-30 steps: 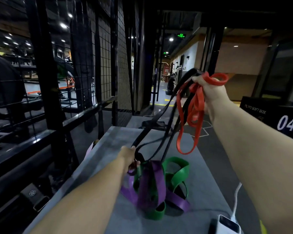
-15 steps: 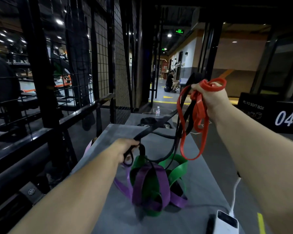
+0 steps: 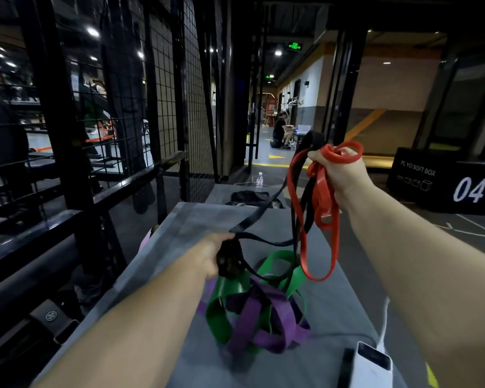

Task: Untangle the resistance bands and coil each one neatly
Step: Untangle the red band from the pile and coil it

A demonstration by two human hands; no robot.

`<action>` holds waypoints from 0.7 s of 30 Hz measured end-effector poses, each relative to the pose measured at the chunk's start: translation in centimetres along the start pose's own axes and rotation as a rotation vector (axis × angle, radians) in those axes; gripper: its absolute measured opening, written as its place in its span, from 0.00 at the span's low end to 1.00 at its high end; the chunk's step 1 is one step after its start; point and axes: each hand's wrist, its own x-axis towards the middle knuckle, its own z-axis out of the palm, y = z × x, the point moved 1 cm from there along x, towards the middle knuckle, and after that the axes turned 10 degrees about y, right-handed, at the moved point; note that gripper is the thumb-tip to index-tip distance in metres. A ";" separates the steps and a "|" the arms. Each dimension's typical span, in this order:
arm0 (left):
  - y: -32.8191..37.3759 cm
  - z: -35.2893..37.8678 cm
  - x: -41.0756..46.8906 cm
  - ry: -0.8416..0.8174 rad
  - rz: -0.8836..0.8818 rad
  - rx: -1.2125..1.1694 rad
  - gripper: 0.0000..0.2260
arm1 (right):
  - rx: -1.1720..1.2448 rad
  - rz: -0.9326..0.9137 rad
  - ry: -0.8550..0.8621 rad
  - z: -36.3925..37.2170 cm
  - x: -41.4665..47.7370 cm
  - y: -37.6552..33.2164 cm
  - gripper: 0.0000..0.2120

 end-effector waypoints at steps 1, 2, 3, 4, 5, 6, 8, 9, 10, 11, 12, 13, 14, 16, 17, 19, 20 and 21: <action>0.4 0.1 -0.2 0.004 0.003 -0.008 0.08 | -0.002 -0.001 0.002 0.0 0.0 0.1 0.06; 0.7 0.2 -0.5 -0.001 0.007 -0.018 0.07 | -0.007 -0.002 0.006 0.0 0.0 0.1 0.09; 1.1 0.3 -0.6 -0.009 0.013 -0.033 0.05 | -0.012 0.006 0.008 0.1 -0.1 0.2 0.11; 1.4 0.4 -0.7 -0.012 0.027 -0.058 0.04 | -0.015 0.016 0.006 0.1 -0.2 0.1 0.13; 1.7 0.4 -0.8 -0.014 0.039 -0.104 0.03 | -0.014 0.023 0.001 0.1 -0.4 0.1 0.13; 1.9 0.4 -0.9 -0.012 0.051 -0.152 0.03 | -0.015 0.020 -0.003 0.2 -0.5 0.0 0.11; 2.4 0.7 -1.1 -0.031 0.081 -0.214 0.05 | -0.041 0.001 -0.014 0.3 -0.6 0.0 0.07; 2.7 1.0 -1.4 -0.043 0.100 -0.225 0.05 | -0.056 -0.009 -0.022 0.3 -0.6 0.0 0.06; 2.9 1.1 -1.8 -0.050 0.120 -0.237 0.05 | -0.069 -0.017 -0.031 0.4 -0.6 0.0 0.06; 3.0 1.3 -1.9 -0.055 0.142 -0.266 0.06 | -0.085 -0.019 -0.041 0.4 -0.5 0.1 0.06; 3.3 1.4 -2.1 -0.071 0.159 -0.310 0.07 | -0.098 -0.020 -0.049 0.4 -0.5 0.2 0.06; 3.6 1.5 -2.1 -0.096 0.174 -0.346 0.07 | -0.103 -0.019 -0.053 0.4 -0.5 0.2 0.06; 3.8 1.6 -2.2 -0.116 0.193 -0.357 0.06 | -0.099 -0.017 -0.054 0.3 -0.4 0.2 0.07; 4.3 1.9 -2.1 -0.083 0.258 -0.298 0.07 | -0.078 -0.013 -0.044 0.2 -0.3 0.2 0.12; 4.6 2.0 -2.0 -0.045 0.305 -0.252 0.12 | -0.076 -0.011 -0.043 0.1 -0.2 0.2 0.13; 5.1 1.9 -1.7 0.027 0.386 -0.150 0.28 | -0.085 -0.013 -0.049 0.1 -0.3 0.2 0.11; 5.4 1.8 -1.6 0.043 0.423 -0.092 0.33 | -0.086 -0.012 -0.051 0.1 -0.3 0.1 0.09; 5.6 1.8 -1.5 0.050 0.453 -0.035 0.35 | -0.081 -0.008 -0.047 0.1 -0.3 0.1 0.08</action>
